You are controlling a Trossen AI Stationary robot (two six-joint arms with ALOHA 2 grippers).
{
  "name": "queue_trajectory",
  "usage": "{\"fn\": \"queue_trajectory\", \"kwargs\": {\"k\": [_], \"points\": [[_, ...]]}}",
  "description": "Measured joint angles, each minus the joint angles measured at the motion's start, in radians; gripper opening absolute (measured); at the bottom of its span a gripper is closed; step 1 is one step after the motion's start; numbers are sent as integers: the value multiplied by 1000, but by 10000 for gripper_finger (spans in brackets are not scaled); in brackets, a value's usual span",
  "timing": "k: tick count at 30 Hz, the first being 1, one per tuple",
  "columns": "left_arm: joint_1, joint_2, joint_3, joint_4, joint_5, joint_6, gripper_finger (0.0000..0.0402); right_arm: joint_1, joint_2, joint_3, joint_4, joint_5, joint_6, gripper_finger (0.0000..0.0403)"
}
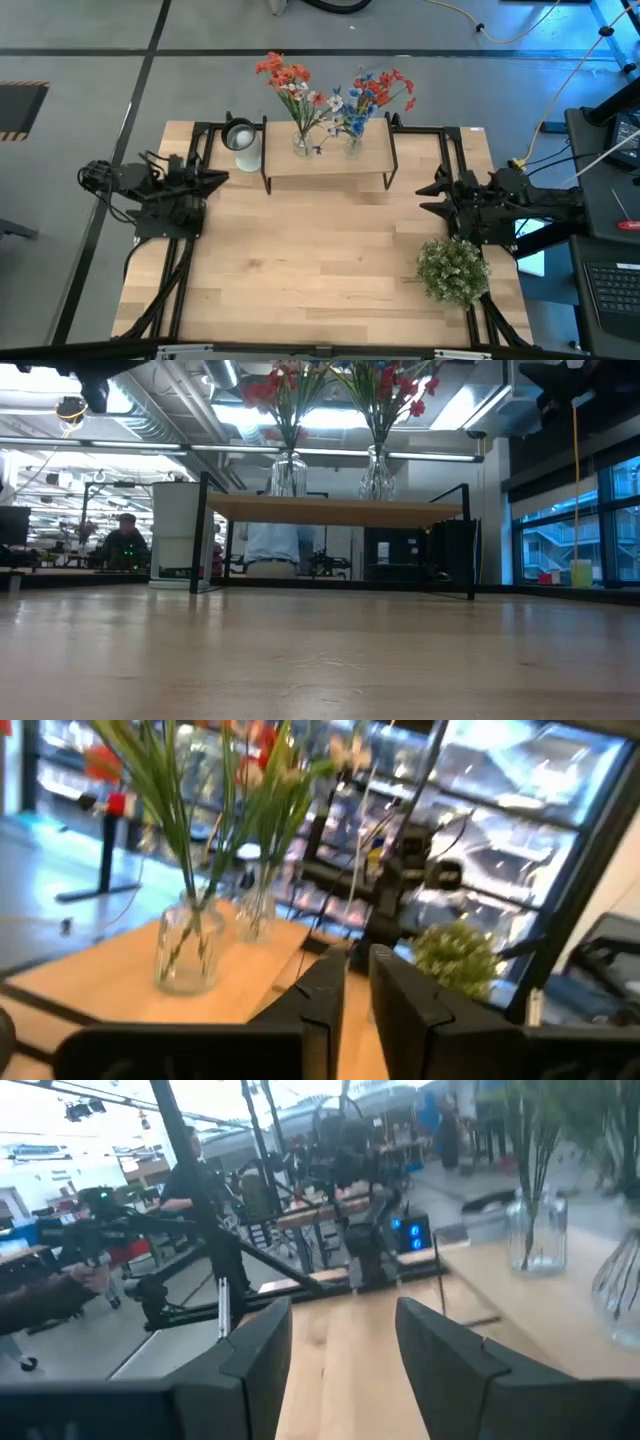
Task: Pick and place flowers into a vace then onto a shelf
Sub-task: Return to Home Position
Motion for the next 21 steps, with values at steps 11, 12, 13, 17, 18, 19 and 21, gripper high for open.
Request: {"fn": "queue_trajectory", "kwargs": {"k": [11, 12, 13, 17, 18, 19, 21], "points": [[0, -105, -2, -30, -43, 97, 45, -25, -168, -125, 26, 44, -47, 182], [0, -105, -8, -44, -48, 89, 45, -26, -165, -146, 55, 43, -37, 182], [0, -105, -11, -53, -48, 79, 45, -25, -164, -164, 68, 41, -33, 182], [0, -105, -10, -42, -23, 73, 45, -25, -162, -234, 171, 32, -13, 182], [0, -105, -10, -39, -13, 72, 45, -25, -164, -248, 191, 31, -12, 182], [0, -105, -10, -34, -1, 73, 45, -25, -166, -261, 211, 30, -12, 182], [0, -105, -10, -29, 40, 73, 45, -26, -165, -279, 257, 13, -12, 182]]}}
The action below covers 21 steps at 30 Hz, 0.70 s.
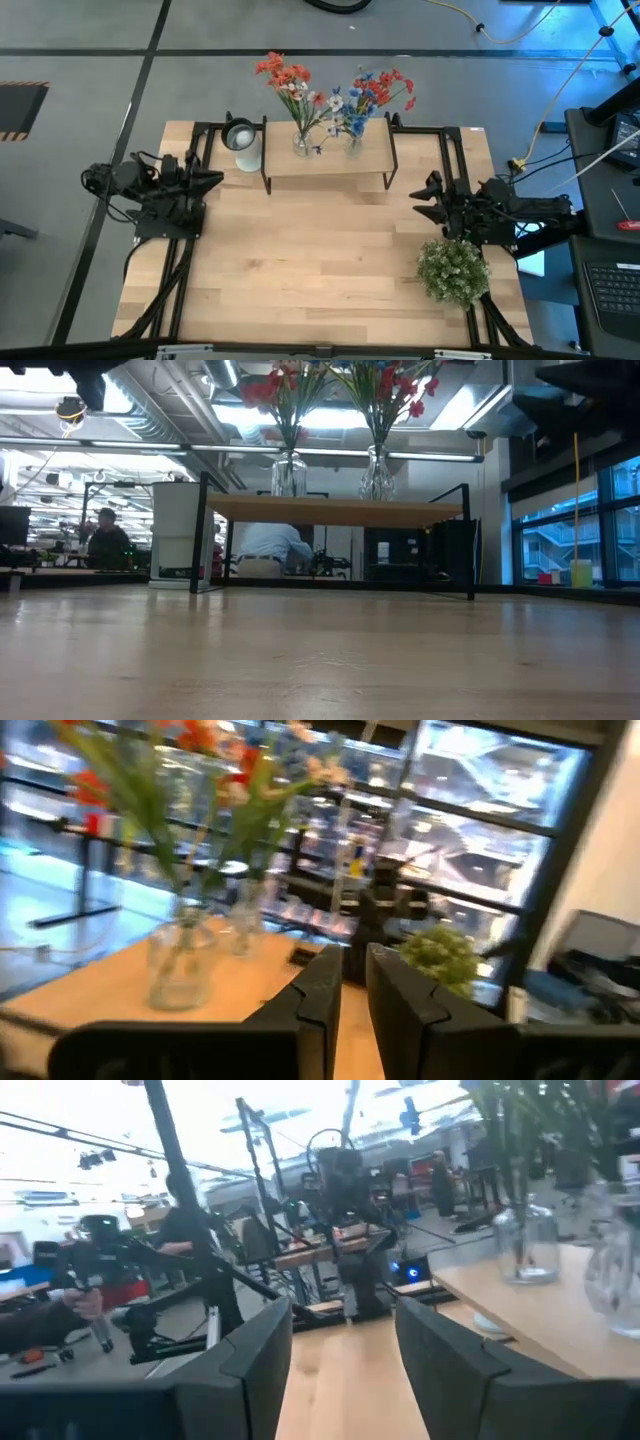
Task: Pick and place flowers into a vace then onto a shelf
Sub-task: Return to Home Position
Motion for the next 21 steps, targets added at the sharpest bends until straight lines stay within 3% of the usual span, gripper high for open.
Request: {"fn": "queue_trajectory", "kwargs": {"k": [5, 8, 12, 21], "points": [[0, -1, -118, 207, 62, 43, 45, 0, 1, -5, 12, -9, 2, 182], [0, -1, -202, 283, -35, 43, 45, 1, 1, -5, 10, 34, 3, 182], [0, -1, -263, 288, -114, 16, 45, 0, 1, -5, 9, 138, -22, 182], [46, -1, -302, 290, -120, 32, 45, 0, 0, -5, 6, 152, -53, 182]]}}
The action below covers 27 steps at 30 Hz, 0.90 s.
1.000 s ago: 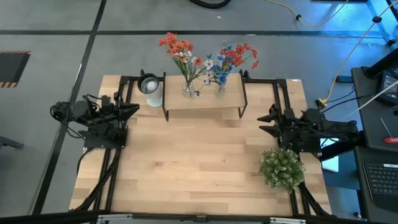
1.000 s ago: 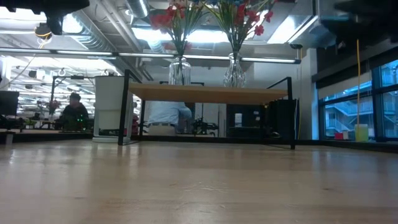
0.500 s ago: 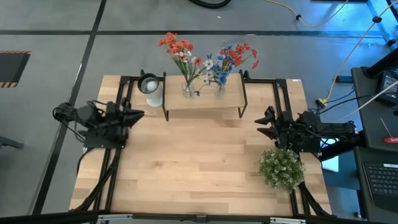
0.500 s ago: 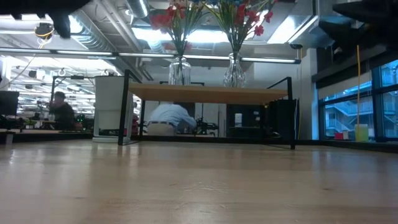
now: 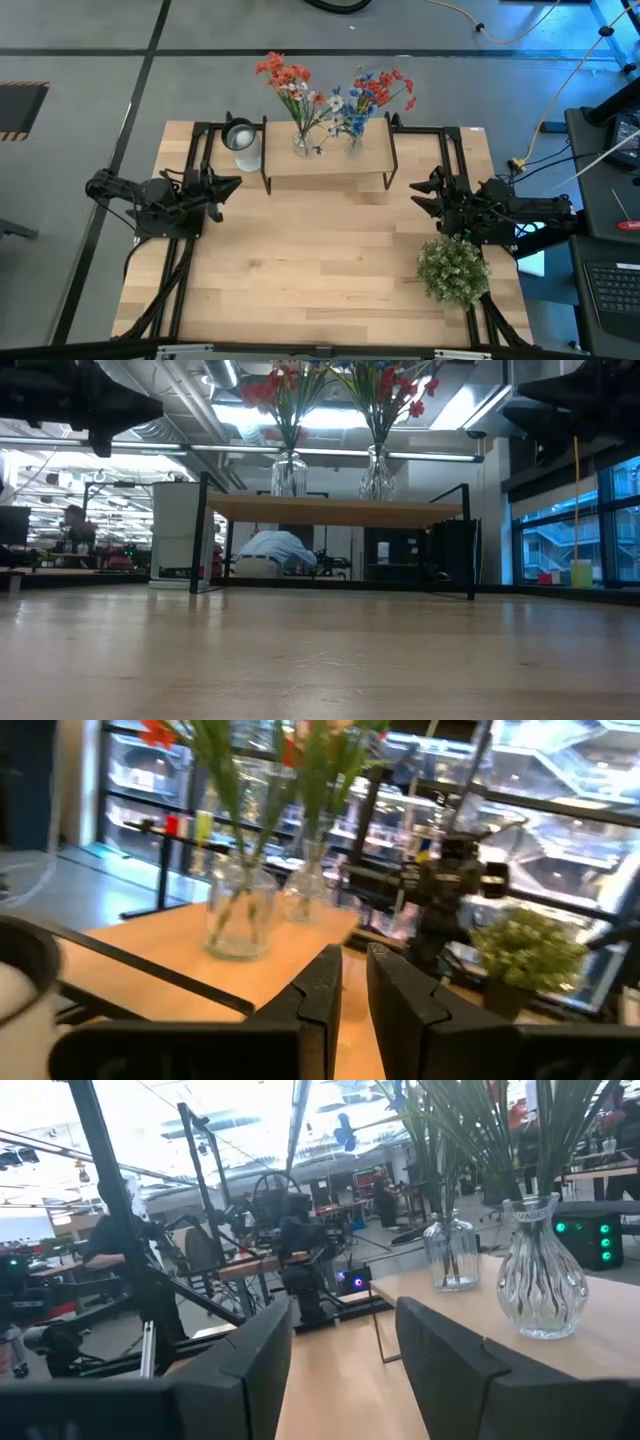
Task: Pick and place flowers into a vace then onto a shelf
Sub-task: Return to Home Position
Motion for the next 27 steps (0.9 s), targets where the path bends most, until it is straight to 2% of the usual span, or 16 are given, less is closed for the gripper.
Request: {"fn": "queue_trajectory", "kwargs": {"k": [4, 13, 19, 23, 27], "points": [[71, 0, 0, 2, 15, 1, 45, 0, 0, 0, -2, 0, 0, 182], [292, 0, -7, -2, 236, -26, 45, 0, 0, 1, -33, 1, 11, 182], [392, -1, -80, 76, 372, -77, 45, 1, 0, 1, -44, -9, 30, 182], [435, 0, -113, 125, 393, -90, 45, 1, 0, 1, -48, -27, 51, 182], [469, 2, -122, 106, 420, -121, 44, 1, 0, 1, -50, -34, 56, 182]]}}
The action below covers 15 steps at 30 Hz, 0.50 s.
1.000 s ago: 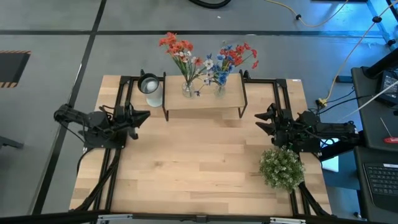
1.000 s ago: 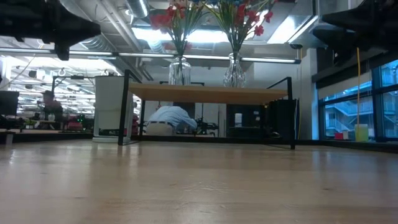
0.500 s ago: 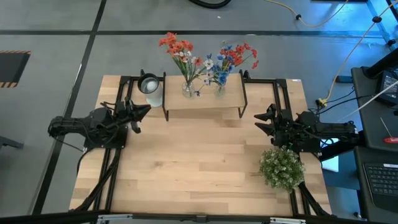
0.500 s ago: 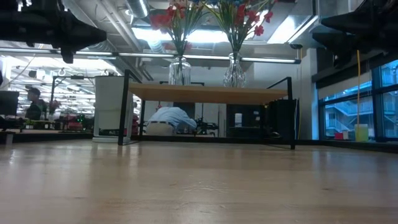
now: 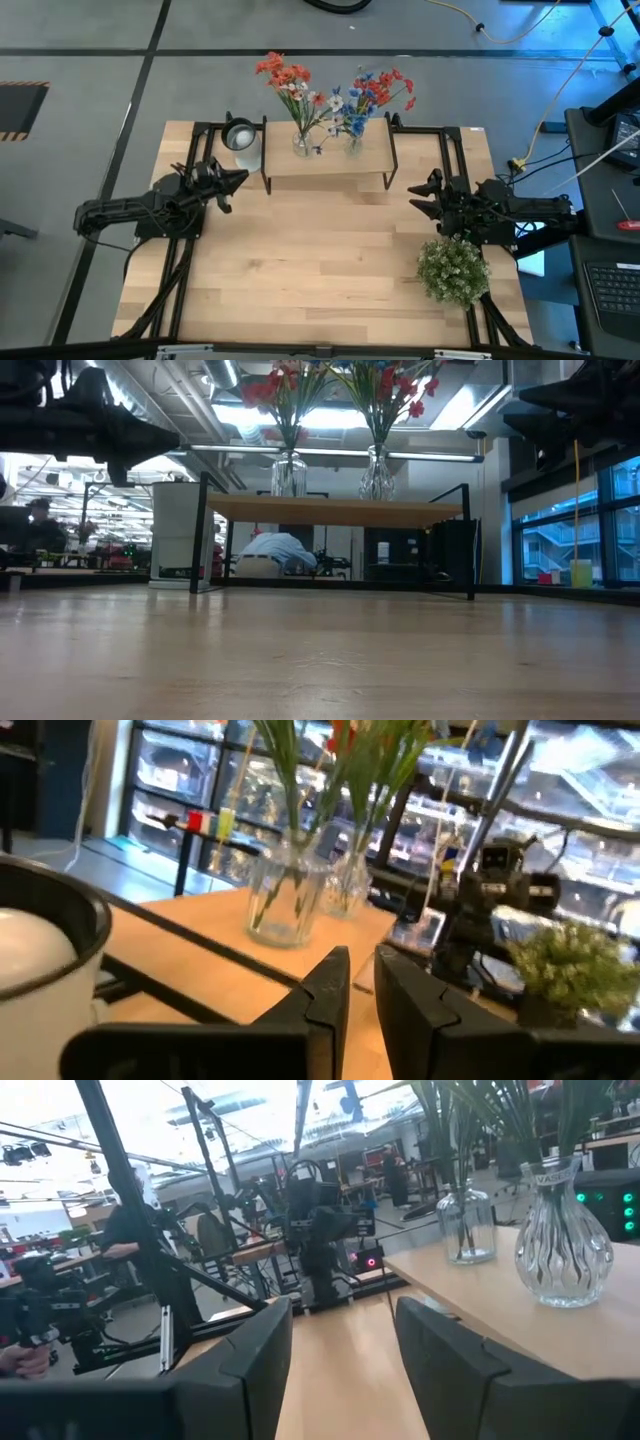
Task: Pick and place flowers into a vace then onto a shelf
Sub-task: Return to Home Position
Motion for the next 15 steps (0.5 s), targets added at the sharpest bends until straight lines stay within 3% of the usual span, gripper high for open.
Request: {"fn": "queue_trajectory", "kwargs": {"k": [15], "points": [[27, 0, 0, -5, 38, 0, 47, 0, 0, -5, 4, -1, -47, 182]]}}
